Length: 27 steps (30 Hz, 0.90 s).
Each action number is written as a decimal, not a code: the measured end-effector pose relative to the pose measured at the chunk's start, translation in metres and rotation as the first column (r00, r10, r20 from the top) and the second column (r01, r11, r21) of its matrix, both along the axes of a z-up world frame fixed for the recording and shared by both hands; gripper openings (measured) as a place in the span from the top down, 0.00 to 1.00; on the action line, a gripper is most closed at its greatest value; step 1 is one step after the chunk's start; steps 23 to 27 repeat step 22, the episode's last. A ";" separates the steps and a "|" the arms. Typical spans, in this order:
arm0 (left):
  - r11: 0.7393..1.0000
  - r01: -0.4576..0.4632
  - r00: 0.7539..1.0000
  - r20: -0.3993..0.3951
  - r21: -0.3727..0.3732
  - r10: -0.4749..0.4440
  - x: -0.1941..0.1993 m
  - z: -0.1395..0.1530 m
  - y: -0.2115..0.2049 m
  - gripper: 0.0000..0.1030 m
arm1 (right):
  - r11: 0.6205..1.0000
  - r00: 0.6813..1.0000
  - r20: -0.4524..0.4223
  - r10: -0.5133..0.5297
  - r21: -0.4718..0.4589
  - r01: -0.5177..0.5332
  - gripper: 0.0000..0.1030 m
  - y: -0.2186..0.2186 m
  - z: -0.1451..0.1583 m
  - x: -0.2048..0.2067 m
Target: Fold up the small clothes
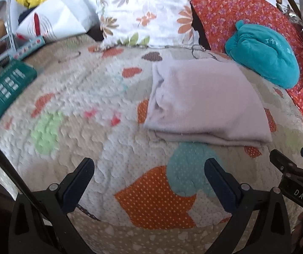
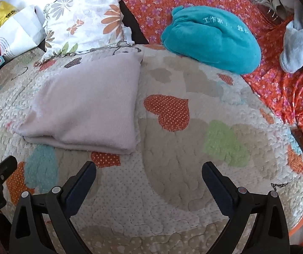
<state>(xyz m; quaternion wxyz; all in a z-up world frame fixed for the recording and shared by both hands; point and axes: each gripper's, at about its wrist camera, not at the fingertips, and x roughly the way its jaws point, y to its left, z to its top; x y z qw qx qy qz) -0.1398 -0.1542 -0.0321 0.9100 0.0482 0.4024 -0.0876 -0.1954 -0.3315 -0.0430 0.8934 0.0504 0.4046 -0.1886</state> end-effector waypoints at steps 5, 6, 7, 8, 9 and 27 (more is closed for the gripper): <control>1.000 -0.004 1.000 -0.028 0.016 0.004 0.006 -0.004 0.002 0.00 | 0.995 1.000 -0.009 0.028 -0.095 -0.029 0.01 0.018 0.002 0.001; 1.000 -0.009 0.999 -0.038 0.013 0.010 0.008 -0.005 0.003 0.00 | 0.993 0.999 -0.010 0.031 -0.112 -0.032 0.02 0.022 0.003 0.001; 1.000 -0.013 0.999 -0.044 0.011 0.013 0.008 -0.006 0.003 0.00 | 0.990 0.999 -0.012 0.034 -0.134 -0.035 0.02 0.024 0.004 0.001; 1.000 -0.015 0.999 -0.052 0.008 0.015 0.009 -0.008 0.004 0.00 | 0.987 0.999 -0.015 0.036 -0.153 -0.037 0.02 0.026 0.004 0.001; 1.000 -0.018 0.998 -0.062 0.005 0.018 0.011 -0.009 0.005 0.00 | 0.986 0.999 -0.018 0.037 -0.162 -0.040 0.02 0.027 0.004 0.002; 1.000 0.011 0.994 -0.110 -0.004 -0.012 0.014 -0.019 -0.002 0.00 | 0.993 0.999 -0.029 0.028 -0.116 -0.031 0.02 0.021 0.004 0.002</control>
